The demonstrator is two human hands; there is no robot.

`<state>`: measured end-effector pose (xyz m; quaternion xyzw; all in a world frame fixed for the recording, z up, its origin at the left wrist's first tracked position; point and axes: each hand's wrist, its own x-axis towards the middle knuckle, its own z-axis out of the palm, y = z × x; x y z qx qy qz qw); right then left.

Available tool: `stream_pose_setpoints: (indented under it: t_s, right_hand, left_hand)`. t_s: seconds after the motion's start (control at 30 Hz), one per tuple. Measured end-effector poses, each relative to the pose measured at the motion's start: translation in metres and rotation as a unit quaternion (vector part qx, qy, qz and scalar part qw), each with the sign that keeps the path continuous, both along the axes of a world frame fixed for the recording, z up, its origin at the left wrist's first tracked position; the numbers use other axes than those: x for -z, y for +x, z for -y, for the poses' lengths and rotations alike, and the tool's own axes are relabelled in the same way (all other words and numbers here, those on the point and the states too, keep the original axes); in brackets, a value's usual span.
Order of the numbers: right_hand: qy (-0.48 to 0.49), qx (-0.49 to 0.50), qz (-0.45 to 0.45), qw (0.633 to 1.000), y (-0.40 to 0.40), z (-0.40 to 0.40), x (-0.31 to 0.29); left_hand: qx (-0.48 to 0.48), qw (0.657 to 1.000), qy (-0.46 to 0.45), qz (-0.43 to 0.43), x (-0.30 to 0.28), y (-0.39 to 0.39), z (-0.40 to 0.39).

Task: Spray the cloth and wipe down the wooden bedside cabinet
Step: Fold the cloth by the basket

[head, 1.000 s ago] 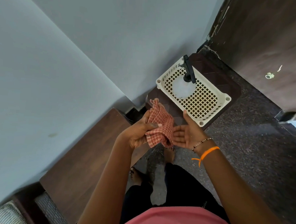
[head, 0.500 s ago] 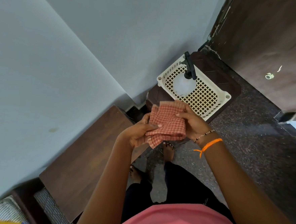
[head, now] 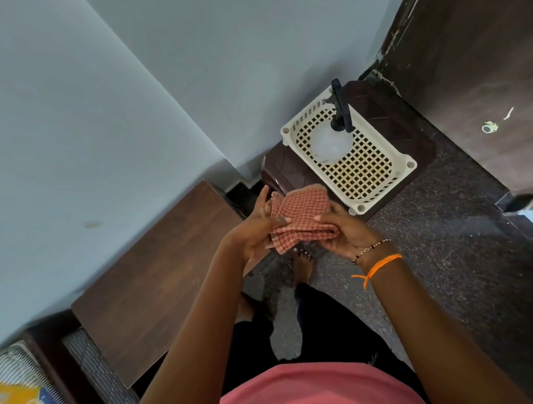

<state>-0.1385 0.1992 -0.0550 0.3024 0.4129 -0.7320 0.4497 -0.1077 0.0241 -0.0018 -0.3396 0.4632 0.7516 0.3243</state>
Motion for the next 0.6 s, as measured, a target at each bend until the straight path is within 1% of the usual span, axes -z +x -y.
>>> stream_pose_setpoints:
  t_s: [0.1, 0.17, 0.23, 0.3, 0.37, 0.4, 0.43, 0.47, 0.53, 0.6]
  right_hand:
    - [-0.012, -0.007, -0.037, 0.999, -0.006, -0.010, 0.001]
    - [0.000, -0.019, -0.054, 0.998, -0.009, -0.014, -0.004]
    - [-0.008, -0.017, -0.086, 0.996, -0.010, -0.017, -0.005]
    - [-0.037, 0.017, -0.119, 0.992, -0.011, -0.024, -0.003]
    - [-0.085, 0.056, -0.153, 0.983, -0.011, -0.030, -0.003]
    - [-0.100, 0.067, -0.168, 0.978, -0.011, -0.031, -0.006]
    - [-0.092, 0.072, -0.182, 0.976, -0.011, -0.034, -0.002]
    - [-0.074, 0.059, -0.193, 0.977, -0.011, -0.034, -0.004]
    - [-0.043, 0.043, -0.199, 0.978, -0.014, -0.036, -0.004]
    - [-0.039, 0.063, -0.176, 0.982, -0.021, -0.041, 0.000]
  left_hand:
    - [0.006, 1.000, -0.004, -0.004, 0.001, -0.003, -0.001]
    - [-0.017, 1.000, -0.009, 0.003, 0.004, -0.006, -0.006]
    - [-0.041, 0.999, -0.015, -0.001, 0.010, -0.009, -0.009]
    - [-0.042, 0.998, -0.019, -0.043, 0.015, -0.010, -0.011]
    - [-0.032, 0.993, -0.014, -0.112, 0.020, -0.010, -0.010]
    - [-0.020, 0.991, -0.010, -0.134, 0.020, -0.010, -0.009]
    - [0.005, 0.988, -0.020, -0.150, 0.020, -0.012, -0.008]
    - [0.046, 0.984, -0.046, -0.166, 0.018, -0.015, -0.007]
    - [0.138, 0.964, -0.116, -0.197, 0.018, -0.017, -0.008]
    - [0.162, 0.955, -0.145, -0.203, 0.017, -0.020, -0.011]
